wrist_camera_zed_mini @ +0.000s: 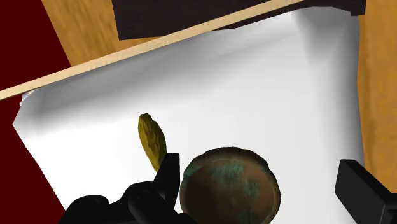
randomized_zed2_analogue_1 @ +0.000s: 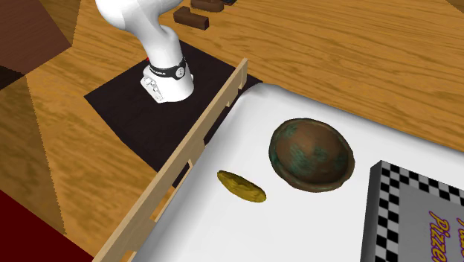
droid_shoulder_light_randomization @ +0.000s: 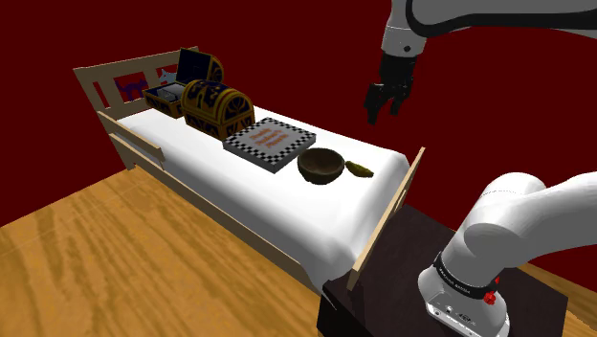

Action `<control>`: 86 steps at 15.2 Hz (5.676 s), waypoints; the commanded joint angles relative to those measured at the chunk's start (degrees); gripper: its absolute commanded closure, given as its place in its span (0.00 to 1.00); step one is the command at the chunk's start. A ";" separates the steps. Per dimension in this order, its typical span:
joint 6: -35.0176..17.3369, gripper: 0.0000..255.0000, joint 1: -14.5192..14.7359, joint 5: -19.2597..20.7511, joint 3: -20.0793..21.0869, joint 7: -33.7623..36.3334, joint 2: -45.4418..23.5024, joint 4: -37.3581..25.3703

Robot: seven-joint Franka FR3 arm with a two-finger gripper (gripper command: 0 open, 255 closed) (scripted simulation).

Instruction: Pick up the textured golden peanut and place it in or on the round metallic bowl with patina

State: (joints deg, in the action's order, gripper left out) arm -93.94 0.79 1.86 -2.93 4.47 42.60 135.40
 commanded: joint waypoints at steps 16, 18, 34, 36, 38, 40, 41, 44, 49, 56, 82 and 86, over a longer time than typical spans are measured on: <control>-28.35 0.00 -3.23 7.76 -7.17 -8.00 -17.84 11.48; -32.26 0.00 -3.68 8.58 -8.12 -8.94 -21.63 11.65; -55.37 0.00 -6.30 9.48 -12.37 -14.87 -49.14 7.27; -57.00 0.00 -6.49 9.20 -12.35 -15.07 -50.73 7.32; -57.47 0.00 -6.55 9.11 -12.34 -15.13 -51.18 7.33; -57.47 0.00 -6.55 9.11 -12.34 -15.13 -51.19 7.33; -57.47 0.00 -6.55 9.11 -12.34 -15.13 -51.19 7.33; -57.47 0.00 -6.55 9.11 -12.34 -15.13 -51.19 7.33; -57.48 1.00 -6.55 9.11 -12.34 -15.13 -51.18 7.33; -55.85 1.00 -6.46 9.39 -12.43 -15.10 -49.59 7.29; -34.23 1.00 -5.92 10.71 -11.86 -15.87 -33.34 1.71; -30.95 1.00 -5.86 10.65 -11.63 -16.12 -31.66 0.09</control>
State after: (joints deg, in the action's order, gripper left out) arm -125.78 -5.10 12.53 -14.65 -11.61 10.51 135.92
